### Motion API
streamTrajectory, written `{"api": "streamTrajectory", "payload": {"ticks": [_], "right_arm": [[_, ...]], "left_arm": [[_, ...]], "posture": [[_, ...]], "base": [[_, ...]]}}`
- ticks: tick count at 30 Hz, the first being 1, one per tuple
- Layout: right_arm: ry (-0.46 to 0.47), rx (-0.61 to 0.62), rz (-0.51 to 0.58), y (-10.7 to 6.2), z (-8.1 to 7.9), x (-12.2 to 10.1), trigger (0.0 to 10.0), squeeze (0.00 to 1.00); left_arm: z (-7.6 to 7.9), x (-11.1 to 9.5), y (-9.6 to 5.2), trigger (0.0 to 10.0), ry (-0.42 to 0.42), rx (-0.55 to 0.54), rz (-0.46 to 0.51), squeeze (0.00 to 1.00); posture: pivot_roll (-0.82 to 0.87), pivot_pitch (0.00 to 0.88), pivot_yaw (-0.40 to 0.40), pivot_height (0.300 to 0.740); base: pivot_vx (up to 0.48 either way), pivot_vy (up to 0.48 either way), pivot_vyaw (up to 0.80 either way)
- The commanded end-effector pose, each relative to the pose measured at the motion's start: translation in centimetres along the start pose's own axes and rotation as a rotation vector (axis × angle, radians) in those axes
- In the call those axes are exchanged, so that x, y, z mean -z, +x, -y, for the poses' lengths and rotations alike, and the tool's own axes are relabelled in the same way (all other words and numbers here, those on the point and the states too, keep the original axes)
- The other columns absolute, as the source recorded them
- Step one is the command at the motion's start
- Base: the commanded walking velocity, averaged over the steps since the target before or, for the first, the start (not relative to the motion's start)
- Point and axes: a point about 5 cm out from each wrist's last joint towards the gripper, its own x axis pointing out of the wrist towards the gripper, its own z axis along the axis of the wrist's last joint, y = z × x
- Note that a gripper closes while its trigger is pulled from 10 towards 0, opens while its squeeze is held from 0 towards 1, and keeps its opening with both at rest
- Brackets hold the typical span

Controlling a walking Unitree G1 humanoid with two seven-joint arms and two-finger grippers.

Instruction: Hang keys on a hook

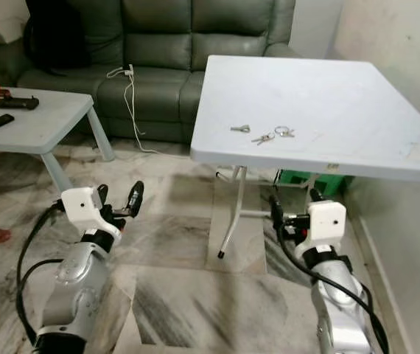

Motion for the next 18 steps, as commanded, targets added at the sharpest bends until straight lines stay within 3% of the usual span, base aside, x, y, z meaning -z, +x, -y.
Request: {"api": "streamTrajectory", "payload": {"ticks": [1,6,18], "right_arm": [[0.043,0.029,0.016,0.15,0.59,-0.57,10.0,0.0],[0.057,0.045,0.016,0.19,0.82,-0.64,10.0,0.0],[0.058,0.042,0.015,0.14,0.73,-0.56,10.0,0.0]], "left_arm": [[0.72,-0.26,0.06,10.0,-0.013,0.024,0.013,0.0],[0.63,-0.47,0.06,10.0,-0.011,0.031,0.024,0.0],[0.79,-0.6,0.19,10.0,-0.014,0.041,0.029,0.0]], "posture": [[-0.02,0.0,-0.053,0.74],[-0.02,0.0,-0.053,0.74],[-0.02,0.0,-0.048,0.74]], "base": [[0.0,0.0,0.0],[0.168,0.0,0.0],[0.366,0.0,0.0]]}}
